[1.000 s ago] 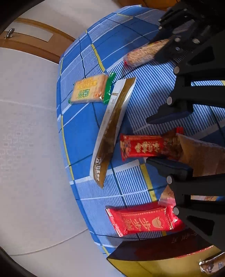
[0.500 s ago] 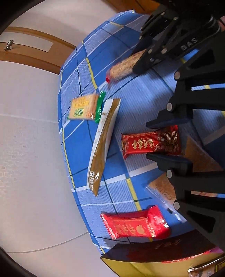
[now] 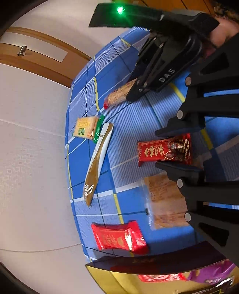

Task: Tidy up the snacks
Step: 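Carry the dark red bar into the gold tray and open the left gripper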

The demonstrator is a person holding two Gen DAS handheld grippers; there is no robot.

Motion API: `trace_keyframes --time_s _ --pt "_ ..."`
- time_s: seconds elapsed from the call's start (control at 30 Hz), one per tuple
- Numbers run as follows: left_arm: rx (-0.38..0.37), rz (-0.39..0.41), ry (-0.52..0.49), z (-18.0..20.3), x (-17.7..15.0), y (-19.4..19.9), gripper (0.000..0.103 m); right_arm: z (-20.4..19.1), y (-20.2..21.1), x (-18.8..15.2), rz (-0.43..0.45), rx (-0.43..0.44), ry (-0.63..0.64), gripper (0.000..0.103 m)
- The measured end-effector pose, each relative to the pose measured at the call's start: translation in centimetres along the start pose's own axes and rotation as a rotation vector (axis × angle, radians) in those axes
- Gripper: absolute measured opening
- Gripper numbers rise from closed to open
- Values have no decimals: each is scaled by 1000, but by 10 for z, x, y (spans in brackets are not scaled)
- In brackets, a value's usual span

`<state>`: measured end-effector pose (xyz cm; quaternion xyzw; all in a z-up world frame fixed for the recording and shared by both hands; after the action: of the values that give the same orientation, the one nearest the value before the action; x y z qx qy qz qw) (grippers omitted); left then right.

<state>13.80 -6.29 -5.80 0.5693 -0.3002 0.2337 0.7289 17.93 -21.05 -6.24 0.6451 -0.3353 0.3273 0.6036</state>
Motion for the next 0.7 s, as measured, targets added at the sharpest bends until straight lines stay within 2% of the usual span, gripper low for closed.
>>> trace_keyframes --time_s 0.23,0.57,0.7 --pt "-12 13 -7 2 -7 10 26 0 0 0 1 0 1 30" --pt "-76 50 86 -7 -10 27 26 0 0 0 1 0 1 30" --pt "-86 75 91 -8 -10 38 26 0 0 0 2 0 1 30"
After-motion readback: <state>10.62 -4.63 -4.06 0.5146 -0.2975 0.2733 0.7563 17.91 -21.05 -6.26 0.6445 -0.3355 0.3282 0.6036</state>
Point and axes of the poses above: each gripper's, at about its wrist camera, not at the fingertips, and y roughly against the way its jaws point, z to its right, x to its top, the point moved 2 cm from there along -y, roughly the way its jaws point, and after that the axes turned 9 degrees about z, right-handed, at the moved point
